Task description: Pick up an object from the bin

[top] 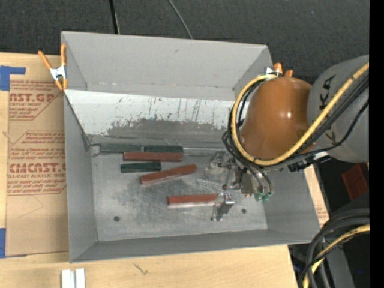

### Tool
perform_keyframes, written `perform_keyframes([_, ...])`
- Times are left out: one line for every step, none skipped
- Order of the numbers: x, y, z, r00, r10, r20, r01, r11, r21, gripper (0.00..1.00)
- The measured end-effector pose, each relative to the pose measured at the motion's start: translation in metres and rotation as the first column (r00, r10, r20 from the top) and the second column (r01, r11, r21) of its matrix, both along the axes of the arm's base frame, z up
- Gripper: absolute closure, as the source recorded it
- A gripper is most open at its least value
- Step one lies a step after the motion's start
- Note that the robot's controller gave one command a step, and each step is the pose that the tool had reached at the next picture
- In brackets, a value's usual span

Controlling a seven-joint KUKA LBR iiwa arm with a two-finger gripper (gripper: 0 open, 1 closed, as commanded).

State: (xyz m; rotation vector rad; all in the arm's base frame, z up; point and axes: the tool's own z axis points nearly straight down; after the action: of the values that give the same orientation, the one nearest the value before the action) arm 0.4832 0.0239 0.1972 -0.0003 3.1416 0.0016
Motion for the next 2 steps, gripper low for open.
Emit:
perform_keyframes([0.0,0.0,0.0,1.0,0.0,0.0,0.0,1.0,0.0,0.0])
perform_keyframes([0.018,0.0,-0.053,0.997,0.077,0.006,-0.077,0.997,-0.001,0.0])
